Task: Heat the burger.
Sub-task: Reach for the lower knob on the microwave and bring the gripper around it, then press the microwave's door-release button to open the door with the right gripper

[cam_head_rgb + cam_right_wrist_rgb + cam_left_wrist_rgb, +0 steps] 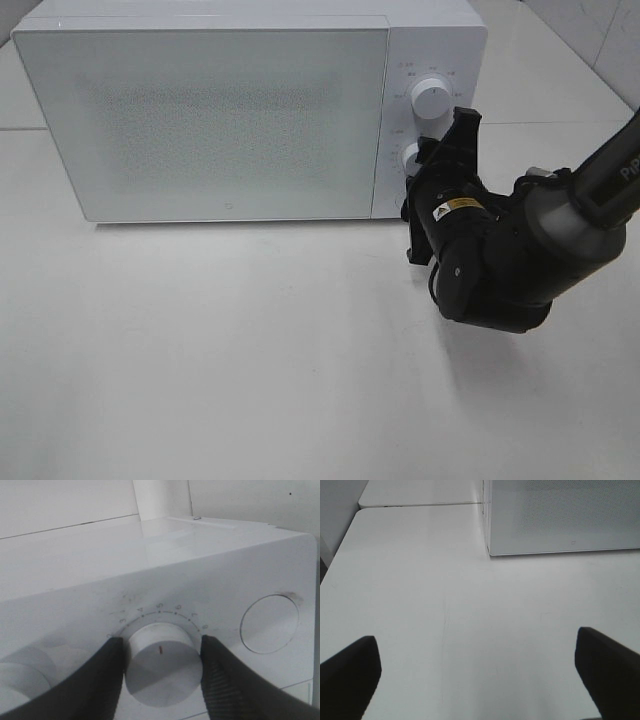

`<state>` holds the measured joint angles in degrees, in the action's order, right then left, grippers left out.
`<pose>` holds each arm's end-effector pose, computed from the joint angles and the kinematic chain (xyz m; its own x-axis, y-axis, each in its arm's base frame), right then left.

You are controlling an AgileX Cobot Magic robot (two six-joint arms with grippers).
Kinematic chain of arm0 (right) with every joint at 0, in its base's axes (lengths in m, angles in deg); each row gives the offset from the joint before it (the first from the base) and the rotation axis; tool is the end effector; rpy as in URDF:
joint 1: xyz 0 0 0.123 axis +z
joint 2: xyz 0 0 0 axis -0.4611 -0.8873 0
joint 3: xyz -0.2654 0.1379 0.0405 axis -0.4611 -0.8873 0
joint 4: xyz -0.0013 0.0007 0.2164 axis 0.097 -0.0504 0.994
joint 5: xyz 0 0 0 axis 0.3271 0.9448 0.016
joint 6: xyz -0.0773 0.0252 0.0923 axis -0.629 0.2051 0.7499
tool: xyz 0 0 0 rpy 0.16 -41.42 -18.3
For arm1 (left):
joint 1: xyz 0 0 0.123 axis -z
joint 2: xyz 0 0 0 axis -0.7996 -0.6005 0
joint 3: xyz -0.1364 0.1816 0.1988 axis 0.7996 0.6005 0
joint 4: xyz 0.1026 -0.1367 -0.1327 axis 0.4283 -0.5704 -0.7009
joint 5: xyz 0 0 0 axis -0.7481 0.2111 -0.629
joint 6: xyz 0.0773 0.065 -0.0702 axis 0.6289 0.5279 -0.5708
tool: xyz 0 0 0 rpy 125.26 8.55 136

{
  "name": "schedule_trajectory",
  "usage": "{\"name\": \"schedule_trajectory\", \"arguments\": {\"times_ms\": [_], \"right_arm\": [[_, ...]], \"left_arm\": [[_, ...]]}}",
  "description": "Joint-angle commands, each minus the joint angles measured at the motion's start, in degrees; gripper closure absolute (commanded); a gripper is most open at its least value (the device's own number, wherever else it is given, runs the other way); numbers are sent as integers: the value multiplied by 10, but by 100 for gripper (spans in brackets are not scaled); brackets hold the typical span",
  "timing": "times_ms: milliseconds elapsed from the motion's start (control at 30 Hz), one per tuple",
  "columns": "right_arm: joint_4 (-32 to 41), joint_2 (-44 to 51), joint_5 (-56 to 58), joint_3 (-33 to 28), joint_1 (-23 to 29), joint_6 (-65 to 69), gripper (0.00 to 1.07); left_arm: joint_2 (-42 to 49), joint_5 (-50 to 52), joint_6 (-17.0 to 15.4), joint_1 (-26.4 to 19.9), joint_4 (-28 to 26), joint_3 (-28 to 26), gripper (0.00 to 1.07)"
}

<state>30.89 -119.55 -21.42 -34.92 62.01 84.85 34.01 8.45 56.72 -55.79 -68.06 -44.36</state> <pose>0.3507 0.1532 0.1563 0.0473 0.9888 0.1414 0.0936 -0.1453 0.9849 -0.0244 -0.0128 0.2478 -0.4338 0.0350 -0.9003 0.0613 0.9981 0.0093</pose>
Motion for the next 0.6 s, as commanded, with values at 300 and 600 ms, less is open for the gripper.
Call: {"name": "schedule_trajectory", "arguments": {"times_ms": [300,600], "right_arm": [[-16,6,-84,11,-6,-37,30],[-58,35,-67,-39,8,-44,32]], "left_arm": [[13,5,-2,-3,-1,1,6],[13,5,-2,-3,-1,1,6]]}}
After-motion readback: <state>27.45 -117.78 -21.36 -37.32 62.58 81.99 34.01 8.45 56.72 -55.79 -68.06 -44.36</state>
